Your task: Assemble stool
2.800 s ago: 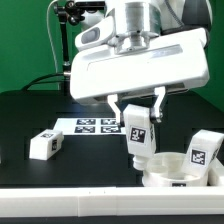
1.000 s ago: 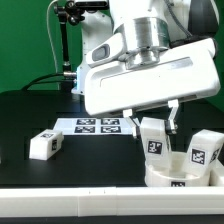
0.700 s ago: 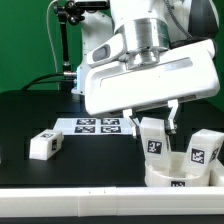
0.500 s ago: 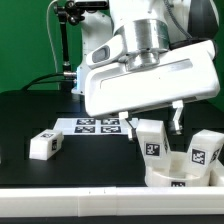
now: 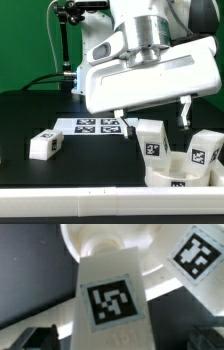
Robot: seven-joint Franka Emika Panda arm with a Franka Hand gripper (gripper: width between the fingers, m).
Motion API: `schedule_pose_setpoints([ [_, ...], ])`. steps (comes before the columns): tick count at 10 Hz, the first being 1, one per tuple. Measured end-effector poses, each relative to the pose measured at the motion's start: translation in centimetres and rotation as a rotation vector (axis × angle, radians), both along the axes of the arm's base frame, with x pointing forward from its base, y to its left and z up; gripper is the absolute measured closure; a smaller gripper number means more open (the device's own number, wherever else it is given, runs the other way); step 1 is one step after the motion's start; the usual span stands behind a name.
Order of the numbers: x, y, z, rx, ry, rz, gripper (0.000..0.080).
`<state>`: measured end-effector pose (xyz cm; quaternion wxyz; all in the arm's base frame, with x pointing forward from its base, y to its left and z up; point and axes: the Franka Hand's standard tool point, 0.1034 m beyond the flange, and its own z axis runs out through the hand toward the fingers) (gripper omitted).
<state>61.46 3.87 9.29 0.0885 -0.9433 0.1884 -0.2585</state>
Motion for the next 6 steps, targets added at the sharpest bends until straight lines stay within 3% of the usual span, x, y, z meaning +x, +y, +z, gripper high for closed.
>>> schedule_pose_setpoints([
  [3,1.0,-0.7,2.3,0.013,0.026,0.024,0.0151],
  [6,1.0,-0.7,2.2,0.012,0.024,0.023,0.0151],
])
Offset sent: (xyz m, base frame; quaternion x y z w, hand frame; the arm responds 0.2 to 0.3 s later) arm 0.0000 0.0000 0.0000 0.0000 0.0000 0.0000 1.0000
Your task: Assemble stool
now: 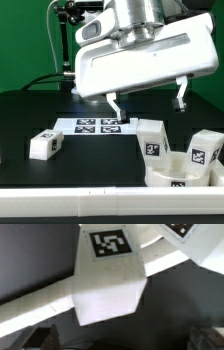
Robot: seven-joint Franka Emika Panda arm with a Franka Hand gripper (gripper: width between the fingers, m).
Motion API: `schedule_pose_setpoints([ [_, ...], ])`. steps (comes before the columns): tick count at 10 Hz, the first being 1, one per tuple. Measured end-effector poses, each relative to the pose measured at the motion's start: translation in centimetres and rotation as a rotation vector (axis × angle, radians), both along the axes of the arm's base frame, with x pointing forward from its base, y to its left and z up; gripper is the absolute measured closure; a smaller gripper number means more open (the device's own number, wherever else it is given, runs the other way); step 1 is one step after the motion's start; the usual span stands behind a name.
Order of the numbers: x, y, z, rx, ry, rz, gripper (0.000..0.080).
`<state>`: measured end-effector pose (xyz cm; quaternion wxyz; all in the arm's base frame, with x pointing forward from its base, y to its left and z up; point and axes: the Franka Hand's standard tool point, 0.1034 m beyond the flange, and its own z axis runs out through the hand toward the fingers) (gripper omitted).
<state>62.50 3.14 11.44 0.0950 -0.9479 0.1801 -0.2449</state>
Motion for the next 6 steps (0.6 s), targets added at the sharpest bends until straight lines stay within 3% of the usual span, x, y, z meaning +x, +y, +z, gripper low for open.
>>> schedule_pose_setpoints([
  [3,-0.07,-0.38,-0.27,-0.018,0.027,0.056,0.0151],
  [6,-0.29,0.30,-0.85,0.076,0.225,0.122,0.0151],
])
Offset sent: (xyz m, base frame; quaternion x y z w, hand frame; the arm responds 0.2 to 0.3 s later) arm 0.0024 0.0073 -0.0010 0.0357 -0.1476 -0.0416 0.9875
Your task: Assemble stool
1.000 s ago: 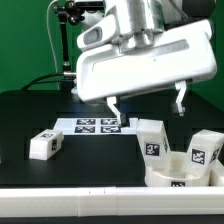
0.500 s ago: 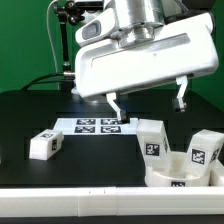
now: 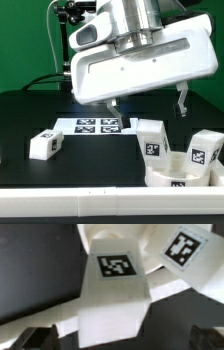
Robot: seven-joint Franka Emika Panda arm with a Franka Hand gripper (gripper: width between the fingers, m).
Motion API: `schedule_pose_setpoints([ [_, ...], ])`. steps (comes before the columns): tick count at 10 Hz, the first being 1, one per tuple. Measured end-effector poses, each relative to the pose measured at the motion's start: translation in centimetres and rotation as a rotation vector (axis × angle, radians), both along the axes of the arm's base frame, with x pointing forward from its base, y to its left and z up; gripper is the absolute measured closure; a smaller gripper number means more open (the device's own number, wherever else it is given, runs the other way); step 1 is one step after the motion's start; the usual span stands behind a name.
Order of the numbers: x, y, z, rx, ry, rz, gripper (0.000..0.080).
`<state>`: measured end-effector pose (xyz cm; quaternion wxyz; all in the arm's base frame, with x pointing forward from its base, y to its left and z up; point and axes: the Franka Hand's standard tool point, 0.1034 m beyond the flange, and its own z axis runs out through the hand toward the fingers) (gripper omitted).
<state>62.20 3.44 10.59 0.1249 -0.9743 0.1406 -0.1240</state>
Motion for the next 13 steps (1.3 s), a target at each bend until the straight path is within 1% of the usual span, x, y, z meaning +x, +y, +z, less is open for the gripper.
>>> schedule_pose_setpoints([
  [1,-0.47,0.31,-0.08,0.037,0.089,0.025,0.0151],
  [2,-0.54,0.40,0.05,0.065,0.149,0.041,0.0151],
  [3,-0.60,0.45,-0.05,0.081,0.184,0.054,0.0151],
  [4,-0.81,0.48,-0.50,0.091,0.212,0.077,0.0151],
  [5,-0.68,0.27,-0.67,0.080,0.194,0.115,0.0151],
  [7,-0.33,-0.14,-0.66,0.069,0.171,0.107,0.0151],
  [10,-0.36,-0.16,-0.73,0.029,0.120,0.302,0.0151],
  [12,0.04,0.21,-0.80,-0.069,0.040,0.512,0.0151],
  [13,0.10,0.31,-0.76,-0.091,0.017,0.597,0.0151],
])
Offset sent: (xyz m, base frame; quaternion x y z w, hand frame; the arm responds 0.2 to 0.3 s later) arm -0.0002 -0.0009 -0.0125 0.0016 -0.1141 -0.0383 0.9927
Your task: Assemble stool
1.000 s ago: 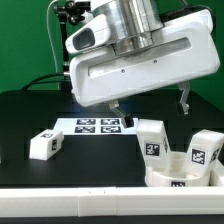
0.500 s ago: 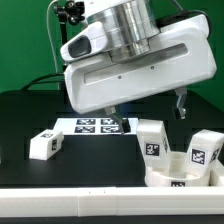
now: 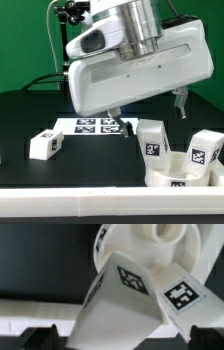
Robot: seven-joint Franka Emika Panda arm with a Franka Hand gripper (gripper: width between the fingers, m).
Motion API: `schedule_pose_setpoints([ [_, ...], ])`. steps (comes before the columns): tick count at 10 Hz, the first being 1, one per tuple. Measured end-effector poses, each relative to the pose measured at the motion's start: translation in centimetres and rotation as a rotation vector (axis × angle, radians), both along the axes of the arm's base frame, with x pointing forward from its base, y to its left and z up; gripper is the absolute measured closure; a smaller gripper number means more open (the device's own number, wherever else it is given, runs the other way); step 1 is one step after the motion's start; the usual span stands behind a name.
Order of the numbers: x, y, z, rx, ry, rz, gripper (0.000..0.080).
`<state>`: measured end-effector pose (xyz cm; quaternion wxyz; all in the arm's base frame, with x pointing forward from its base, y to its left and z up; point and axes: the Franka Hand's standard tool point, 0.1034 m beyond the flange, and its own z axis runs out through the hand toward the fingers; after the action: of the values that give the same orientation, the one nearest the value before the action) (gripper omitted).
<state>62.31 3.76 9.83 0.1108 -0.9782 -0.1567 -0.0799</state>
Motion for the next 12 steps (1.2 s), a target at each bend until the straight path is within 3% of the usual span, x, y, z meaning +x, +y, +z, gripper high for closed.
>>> schedule_pose_setpoints([
  [3,0.4,0.4,-0.1,-0.084,-0.087,0.333,0.0151],
  [6,0.4,-0.1,-0.2,-0.106,-0.115,0.466,0.0151],
  [9,0.3,0.0,-0.4,-0.157,-0.150,0.693,0.0151],
  [12,0.2,0.7,-0.4,-0.151,-0.143,0.662,0.0178],
])
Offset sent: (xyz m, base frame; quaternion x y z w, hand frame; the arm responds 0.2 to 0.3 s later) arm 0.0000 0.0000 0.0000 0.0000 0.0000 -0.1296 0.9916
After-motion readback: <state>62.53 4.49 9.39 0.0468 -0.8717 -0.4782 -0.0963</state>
